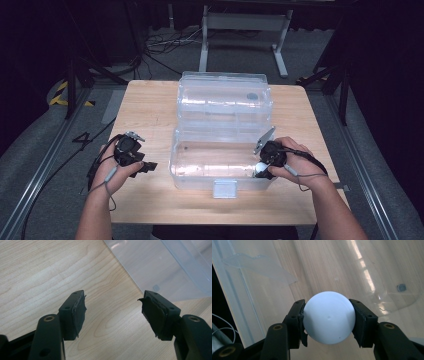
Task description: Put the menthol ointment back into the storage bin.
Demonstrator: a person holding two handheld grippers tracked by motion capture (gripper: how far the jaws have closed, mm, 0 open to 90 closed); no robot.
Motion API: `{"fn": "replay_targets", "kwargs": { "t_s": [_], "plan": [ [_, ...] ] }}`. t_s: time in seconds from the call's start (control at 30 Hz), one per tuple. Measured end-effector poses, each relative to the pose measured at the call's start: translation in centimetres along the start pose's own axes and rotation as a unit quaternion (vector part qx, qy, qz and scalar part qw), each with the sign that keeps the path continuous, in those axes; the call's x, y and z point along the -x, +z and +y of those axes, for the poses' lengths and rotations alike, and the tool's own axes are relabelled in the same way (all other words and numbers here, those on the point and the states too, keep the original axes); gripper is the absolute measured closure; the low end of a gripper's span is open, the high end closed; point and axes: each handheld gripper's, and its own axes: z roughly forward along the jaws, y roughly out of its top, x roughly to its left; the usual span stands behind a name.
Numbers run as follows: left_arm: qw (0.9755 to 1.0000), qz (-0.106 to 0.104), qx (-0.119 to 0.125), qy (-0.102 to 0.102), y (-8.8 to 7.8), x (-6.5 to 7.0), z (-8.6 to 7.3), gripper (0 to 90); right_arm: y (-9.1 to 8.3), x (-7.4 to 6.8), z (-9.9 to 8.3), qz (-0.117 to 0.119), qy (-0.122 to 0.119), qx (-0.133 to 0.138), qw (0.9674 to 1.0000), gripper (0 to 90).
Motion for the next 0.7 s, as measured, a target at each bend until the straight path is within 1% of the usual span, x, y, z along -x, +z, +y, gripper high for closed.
{"fn": "replay_targets", "kwargs": {
  "t_s": [0.07, 0.1, 0.17, 0.2, 0.23, 0.3, 0.33, 0.37, 0.4, 0.47, 0.67, 0.7],
  "plan": [
    [1.0000, 0.001, -0.004, 0.000, 0.0, 0.1, -0.2, 36.1, 0.0, 0.0, 0.1, 0.002, 0.002, -0.003, 1.0000, 50.6],
    [1.0000, 0.000, -0.004, -0.001, 0.1, 0.1, -0.3, 36.1, 0.0, 0.1, 0.2, 0.001, -0.001, -0.010, 0.9999, 50.6],
    [1.0000, 0.001, -0.007, -0.003, 0.0, 0.1, -0.5, 36.1, 0.1, 0.1, 0.3, 0.000, -0.004, -0.011, 0.9999, 50.6],
    [1.0000, 0.002, -0.007, -0.002, 0.0, 0.1, -0.6, 36.1, 0.1, 0.2, 0.4, -0.001, -0.005, -0.016, 0.9999, 50.5],
    [0.9999, 0.003, -0.008, -0.005, 0.0, 0.1, -0.7, 36.0, 0.1, 0.2, 0.4, -0.002, -0.005, -0.018, 0.9998, 50.6],
    [0.9999, 0.004, -0.010, -0.007, -0.1, 0.0, -1.0, 36.0, 0.1, 0.3, 0.6, -0.003, -0.015, -0.023, 0.9996, 50.6],
    [0.9999, 0.003, -0.011, -0.008, -0.1, 0.0, -1.1, 36.0, 0.1, 0.3, 0.7, -0.004, -0.021, -0.030, 0.9993, 50.6],
    [0.9999, 0.004, -0.012, -0.007, -0.2, 0.0, -1.2, 36.0, 0.2, 0.3, 0.8, -0.004, -0.019, -0.032, 0.9993, 50.6],
    [0.9999, 0.004, -0.012, -0.012, -0.2, 0.1, -1.4, 36.0, 0.2, 0.3, 0.9, -0.004, -0.020, -0.035, 0.9992, 50.7],
    [0.9998, 0.005, -0.015, -0.009, -0.3, 0.0, -1.7, 36.0, 0.3, 0.4, 1.1, -0.005, -0.025, -0.042, 0.9988, 50.7],
    [0.9996, 0.010, -0.014, -0.020, -0.7, -0.1, -2.6, 36.0, 0.5, 0.4, 1.7, -0.010, -0.038, -0.075, 0.9964, 50.6],
    [0.9996, 0.010, -0.014, -0.020, -0.7, -0.1, -2.6, 36.0, 0.5, 0.4, 1.7, -0.010, -0.038, -0.075, 0.9964, 50.6]
  ]
}}
